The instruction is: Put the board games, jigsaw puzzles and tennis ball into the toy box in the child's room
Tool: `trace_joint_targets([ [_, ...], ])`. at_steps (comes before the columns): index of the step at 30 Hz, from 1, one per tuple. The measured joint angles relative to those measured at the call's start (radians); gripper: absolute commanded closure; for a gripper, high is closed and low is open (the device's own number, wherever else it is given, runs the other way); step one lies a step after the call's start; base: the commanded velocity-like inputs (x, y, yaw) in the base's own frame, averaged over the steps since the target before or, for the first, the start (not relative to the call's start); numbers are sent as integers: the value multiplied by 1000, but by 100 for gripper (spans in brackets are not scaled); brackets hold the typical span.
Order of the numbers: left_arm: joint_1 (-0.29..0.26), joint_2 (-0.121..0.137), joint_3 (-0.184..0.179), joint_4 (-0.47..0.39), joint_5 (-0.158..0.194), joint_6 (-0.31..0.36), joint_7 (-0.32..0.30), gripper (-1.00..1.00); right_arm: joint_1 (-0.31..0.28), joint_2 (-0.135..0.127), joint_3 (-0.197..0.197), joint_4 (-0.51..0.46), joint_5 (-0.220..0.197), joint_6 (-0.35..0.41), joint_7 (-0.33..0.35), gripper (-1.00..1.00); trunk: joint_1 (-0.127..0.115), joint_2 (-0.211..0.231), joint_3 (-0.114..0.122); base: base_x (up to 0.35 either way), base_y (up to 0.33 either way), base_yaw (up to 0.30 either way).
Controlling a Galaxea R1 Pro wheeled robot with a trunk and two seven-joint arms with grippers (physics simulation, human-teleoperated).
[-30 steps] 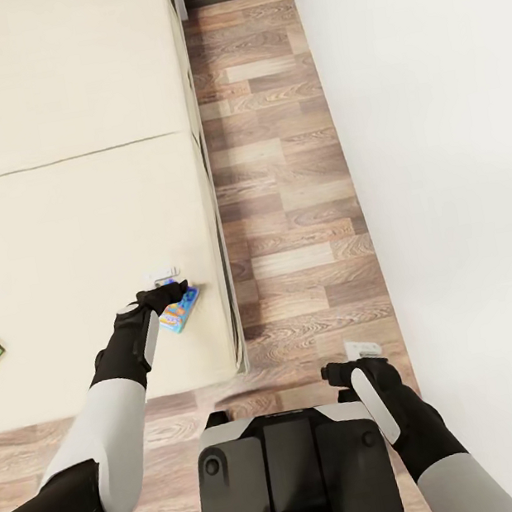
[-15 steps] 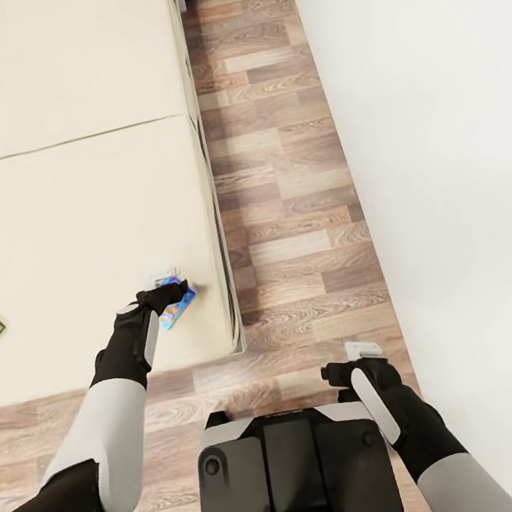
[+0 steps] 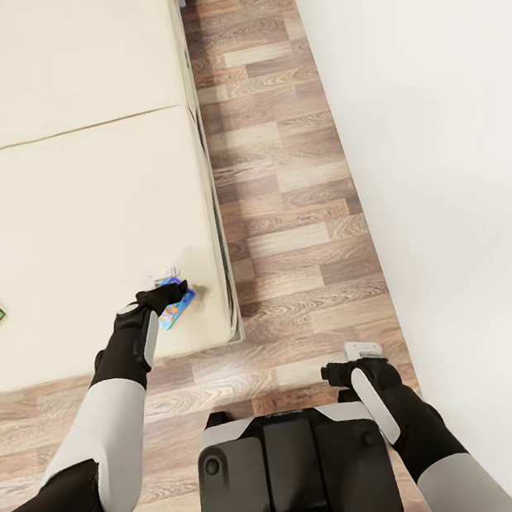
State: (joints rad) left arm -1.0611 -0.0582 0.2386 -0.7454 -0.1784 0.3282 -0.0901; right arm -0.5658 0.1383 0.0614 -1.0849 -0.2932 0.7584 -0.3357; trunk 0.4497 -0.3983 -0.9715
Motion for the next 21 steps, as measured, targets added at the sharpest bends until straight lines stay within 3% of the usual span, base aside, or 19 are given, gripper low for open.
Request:
trace_joint_targets([
  [21, 0, -1, 0, 0, 3, 0, 1, -100, 0, 1, 0, 0, 0, 0, 0, -100, 0, 0, 0, -94, 0, 0],
])
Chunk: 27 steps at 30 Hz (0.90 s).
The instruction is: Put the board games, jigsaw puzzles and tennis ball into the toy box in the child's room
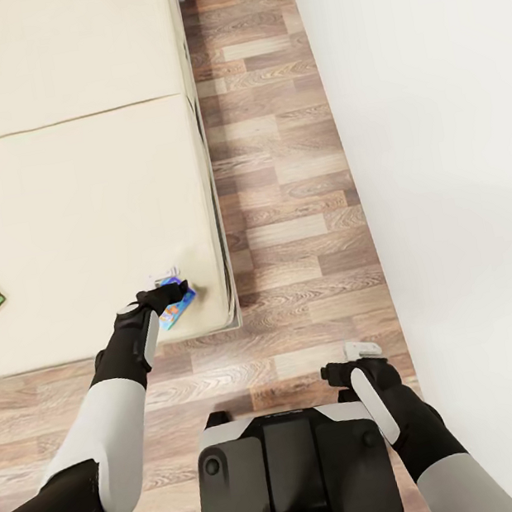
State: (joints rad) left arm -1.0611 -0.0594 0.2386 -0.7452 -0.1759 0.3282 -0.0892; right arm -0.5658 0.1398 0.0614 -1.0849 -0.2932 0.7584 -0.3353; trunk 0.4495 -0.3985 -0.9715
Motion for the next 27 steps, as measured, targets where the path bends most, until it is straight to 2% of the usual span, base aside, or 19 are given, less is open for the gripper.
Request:
trace_joint_targets([
  [22, 2, 0, 0, 0, 3, 0, 0, -100, 0, 1, 0, 0, 0, 0, 0, -100, 0, 0, 0, -34, 0, 0],
  [27, 2, 0, 0, 0, 5, 0, 0, -100, 0, 8, 0, 1, 2, 0, 1, -100, 0, 0, 0, -2, 0, 0],
])
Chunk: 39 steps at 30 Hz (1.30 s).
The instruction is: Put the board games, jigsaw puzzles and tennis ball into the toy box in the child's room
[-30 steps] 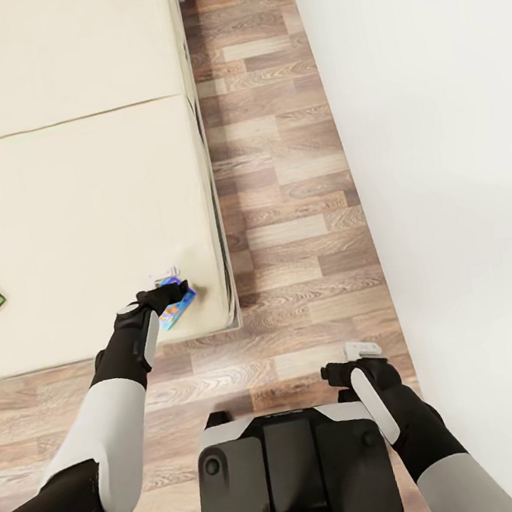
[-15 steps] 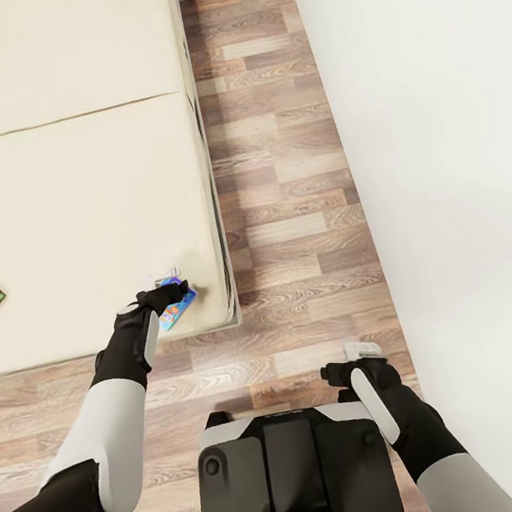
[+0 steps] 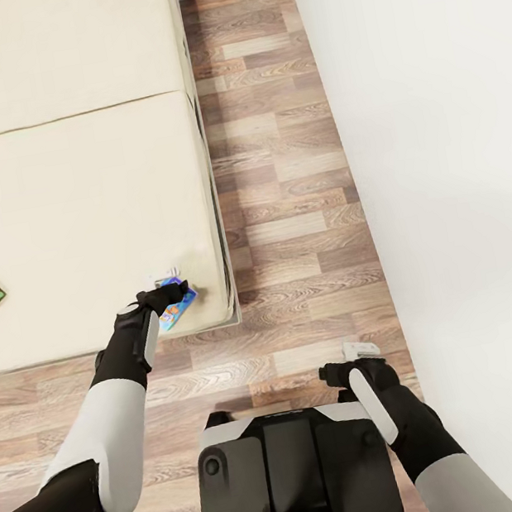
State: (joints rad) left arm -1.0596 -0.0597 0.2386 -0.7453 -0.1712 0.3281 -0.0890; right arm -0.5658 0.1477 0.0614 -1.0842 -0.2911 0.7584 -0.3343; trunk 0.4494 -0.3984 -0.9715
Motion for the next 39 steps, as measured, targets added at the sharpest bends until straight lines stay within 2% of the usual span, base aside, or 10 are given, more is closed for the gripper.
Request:
trace_joint_targets([
  [6, 0, 0, 0, 0, 0, 0, 0, -100, 0, 8, 0, 1, 7, 0, 0, -100, 0, 0, 0, 0, 0, 0],
  [31, 1, -1, -1, 0, 0, 0, 0, -100, 0, 9, 1, 1, 9, 0, 1, -100, 0, 0, 0, -64, 0, 0],
  [39, 2, -2, 0, 0, 0, 0, 0, -100, 0, 9, 21, 1, 6, -1, 0, -100, 0, 0, 0, -4, 0, 0],
])
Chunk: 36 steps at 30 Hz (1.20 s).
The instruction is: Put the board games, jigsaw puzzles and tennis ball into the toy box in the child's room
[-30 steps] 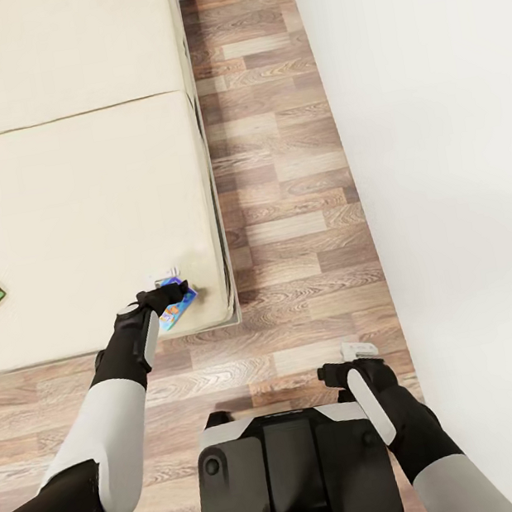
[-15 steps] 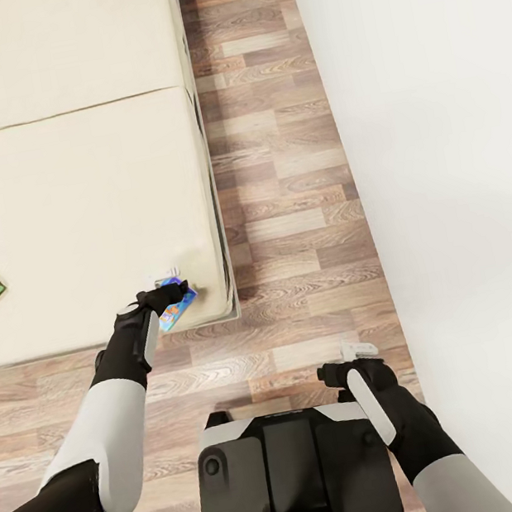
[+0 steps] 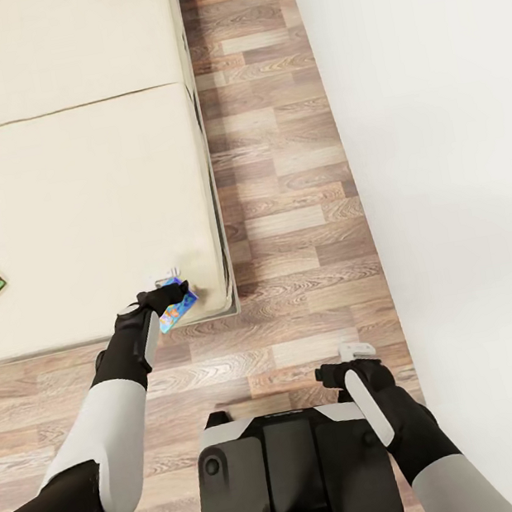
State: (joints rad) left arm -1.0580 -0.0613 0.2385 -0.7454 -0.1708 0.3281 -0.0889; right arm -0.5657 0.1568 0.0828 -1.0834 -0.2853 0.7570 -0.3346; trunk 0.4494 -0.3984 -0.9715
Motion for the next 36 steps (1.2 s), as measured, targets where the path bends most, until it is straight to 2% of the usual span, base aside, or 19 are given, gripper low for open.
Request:
trace_joint_targets([
  [27, 2, 1, 0, 0, 0, -3, 0, -100, 0, 0, 3, 0, -3, 0, 1, -100, 0, 0, 0, -22, 0, 0],
  [32, 3, 0, 0, 3, -2, -65, 0, -100, 0, 0, 3, 0, -4, 0, 1, -100, 0, 0, 0, 0, 0, 0],
  [36, 3, 0, 0, 4, -1, -75, 0, -100, 0, 0, 3, 0, -4, -1, 1, -100, 0, 0, 0, 0, 0, 0],
])
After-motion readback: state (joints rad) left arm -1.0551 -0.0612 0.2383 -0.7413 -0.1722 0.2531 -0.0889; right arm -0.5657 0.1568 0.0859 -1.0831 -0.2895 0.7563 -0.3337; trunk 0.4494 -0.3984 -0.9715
